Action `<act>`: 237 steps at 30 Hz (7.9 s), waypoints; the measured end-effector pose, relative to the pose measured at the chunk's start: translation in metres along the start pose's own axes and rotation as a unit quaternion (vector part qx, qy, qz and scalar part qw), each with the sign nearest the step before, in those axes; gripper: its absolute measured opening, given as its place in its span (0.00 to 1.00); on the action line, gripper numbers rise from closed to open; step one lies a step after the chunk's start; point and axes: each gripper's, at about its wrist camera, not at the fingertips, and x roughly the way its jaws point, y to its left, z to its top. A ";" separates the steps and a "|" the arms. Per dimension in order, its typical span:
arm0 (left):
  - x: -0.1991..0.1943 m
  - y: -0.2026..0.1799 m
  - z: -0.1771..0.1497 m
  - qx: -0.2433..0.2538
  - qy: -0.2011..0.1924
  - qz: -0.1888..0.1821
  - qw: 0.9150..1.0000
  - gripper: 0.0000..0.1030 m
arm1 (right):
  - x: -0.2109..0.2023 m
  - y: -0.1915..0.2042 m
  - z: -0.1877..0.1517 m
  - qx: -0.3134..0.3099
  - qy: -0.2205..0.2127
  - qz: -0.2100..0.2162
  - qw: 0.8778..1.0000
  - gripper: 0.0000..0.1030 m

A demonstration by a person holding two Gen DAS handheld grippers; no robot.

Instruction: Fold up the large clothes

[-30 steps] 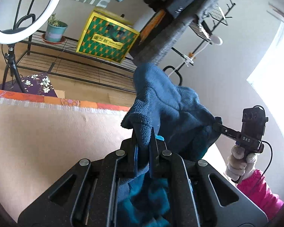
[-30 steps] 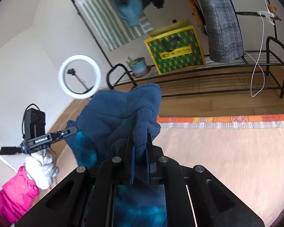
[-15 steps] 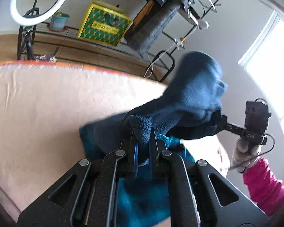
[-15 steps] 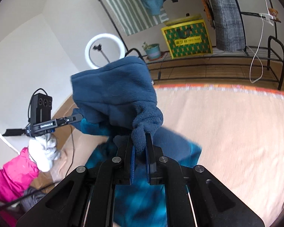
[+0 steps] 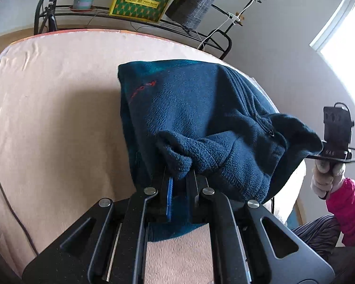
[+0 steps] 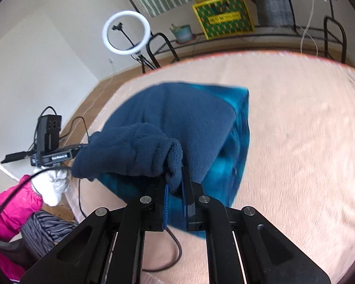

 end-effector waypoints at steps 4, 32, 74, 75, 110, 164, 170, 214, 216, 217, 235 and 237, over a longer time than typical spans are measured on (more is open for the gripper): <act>-0.016 -0.012 0.000 0.010 -0.001 0.010 1.000 0.07 | -0.002 0.009 -0.010 -0.026 0.007 -0.044 0.999 0.11; -0.351 -0.162 -0.025 -0.020 -0.169 -0.128 0.977 0.41 | -0.324 0.171 -0.047 -0.116 -0.280 -0.028 0.952 0.41; 0.006 -0.008 -0.023 -0.188 0.005 -0.114 0.976 0.09 | 0.030 0.026 -0.032 0.168 0.003 0.060 0.984 0.12; -0.001 -0.011 -0.024 -0.193 0.002 -0.126 0.973 0.08 | 0.027 0.026 -0.034 0.171 0.000 0.063 0.983 0.12; -0.056 -0.026 -0.002 -0.075 -0.007 -0.047 0.996 0.10 | -0.053 -0.021 -0.085 0.226 -0.038 0.059 0.972 0.66; 0.095 -0.015 0.084 -0.054 0.016 0.006 0.998 0.05 | 0.130 0.028 0.054 -0.022 0.019 -0.086 0.996 0.21; 0.047 -0.025 0.091 -0.040 -0.041 0.060 0.997 0.05 | 0.088 0.017 0.077 -0.005 -0.005 -0.049 0.999 0.22; -0.049 0.005 -0.021 -0.119 -0.031 -0.008 0.992 0.70 | -0.034 -0.014 -0.039 0.036 -0.004 -0.041 0.999 0.57; -0.044 0.024 -0.014 -0.182 -0.033 -0.048 0.982 0.70 | -0.046 -0.031 -0.033 0.062 -0.061 -0.068 0.994 0.75; -0.039 0.033 -0.013 -0.215 -0.030 -0.070 0.974 0.70 | -0.046 -0.037 -0.032 0.075 -0.070 -0.073 0.992 0.75; 0.044 0.066 0.000 -0.317 0.029 -0.137 0.938 0.70 | 0.038 -0.108 -0.020 0.203 0.018 0.031 0.979 0.75; 0.047 0.064 0.002 -0.308 0.030 -0.135 0.941 0.70 | 0.044 -0.108 -0.019 0.203 0.021 0.036 0.978 0.75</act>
